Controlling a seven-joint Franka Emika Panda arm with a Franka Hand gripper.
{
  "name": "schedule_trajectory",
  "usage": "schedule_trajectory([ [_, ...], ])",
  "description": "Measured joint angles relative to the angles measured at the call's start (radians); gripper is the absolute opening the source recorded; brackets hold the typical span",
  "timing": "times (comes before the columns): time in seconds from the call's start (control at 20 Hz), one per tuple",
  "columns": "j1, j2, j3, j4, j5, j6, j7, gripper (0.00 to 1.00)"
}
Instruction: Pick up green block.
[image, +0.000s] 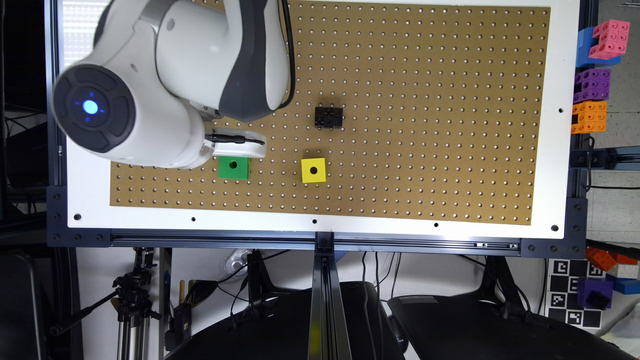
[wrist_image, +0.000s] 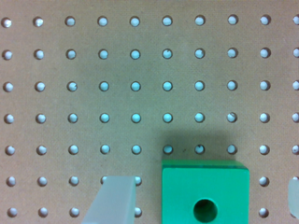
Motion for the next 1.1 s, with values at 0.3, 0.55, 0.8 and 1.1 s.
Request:
schedule_trajectory([
  [0.3, 0.002, 0.017, 0.008, 0.034, 0.0000, 0.002, 0.000, 1.00],
  [0.55, 0.002, 0.038, 0.013, 0.061, 0.0000, 0.002, 0.000, 1.00],
  [0.8, 0.002, 0.099, 0.015, 0.090, 0.0000, 0.020, 0.000, 1.00],
  [1.1, 0.002, 0.135, 0.016, 0.128, 0.0000, 0.020, 0.000, 1.00],
])
